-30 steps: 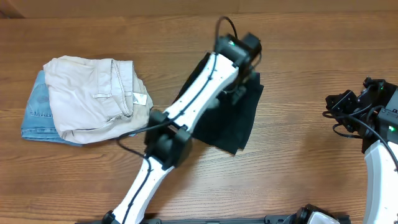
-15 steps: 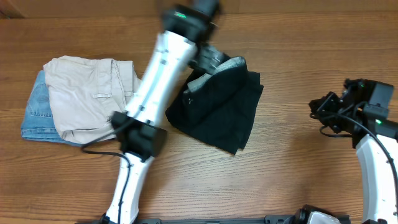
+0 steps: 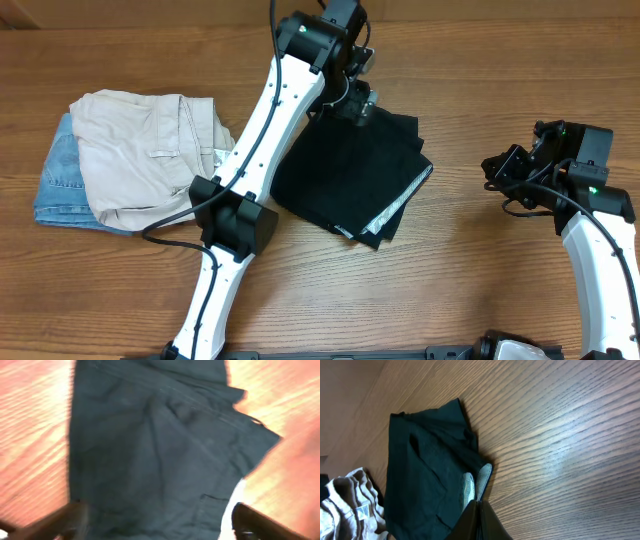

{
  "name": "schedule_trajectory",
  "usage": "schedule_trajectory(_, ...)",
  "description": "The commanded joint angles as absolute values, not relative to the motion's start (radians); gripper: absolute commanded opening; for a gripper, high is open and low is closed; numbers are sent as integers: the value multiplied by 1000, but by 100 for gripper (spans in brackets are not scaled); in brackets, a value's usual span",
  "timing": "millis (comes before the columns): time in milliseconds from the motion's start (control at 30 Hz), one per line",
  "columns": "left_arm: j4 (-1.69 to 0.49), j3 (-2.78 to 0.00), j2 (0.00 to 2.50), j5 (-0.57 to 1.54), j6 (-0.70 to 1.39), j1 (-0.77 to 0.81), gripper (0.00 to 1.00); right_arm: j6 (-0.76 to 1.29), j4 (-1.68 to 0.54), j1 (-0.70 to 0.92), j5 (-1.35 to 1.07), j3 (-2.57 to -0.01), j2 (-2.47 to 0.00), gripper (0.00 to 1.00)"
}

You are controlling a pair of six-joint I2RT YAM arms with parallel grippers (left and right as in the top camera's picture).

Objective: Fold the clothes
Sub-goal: 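Lift the folded black shorts with the left gripper onto the beige stack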

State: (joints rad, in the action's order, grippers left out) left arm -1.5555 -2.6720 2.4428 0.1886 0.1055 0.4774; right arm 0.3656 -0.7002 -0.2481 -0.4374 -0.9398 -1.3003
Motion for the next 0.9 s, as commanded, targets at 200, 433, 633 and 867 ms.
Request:
schedule_trajectory(200, -1545, -2587, 2627, 433, -28, 299, 100, 362, -703, -244, -428, -950, -1303, 5)
schedule_trajectory(433, -1586, -2586, 2717, 630, -282, 297, 100, 362, -718, -244, -428, -950, -1303, 5)
schedule_trajectory(633, -1643, -2589, 2717, 624, -301, 308, 4, 362, -717, -244, -428, -950, -1303, 5)
schedule_trajectory(867, -1690, -2614, 2592, 611, -254, 287, 4, 363, -717, -244, -428, -950, -1303, 5)
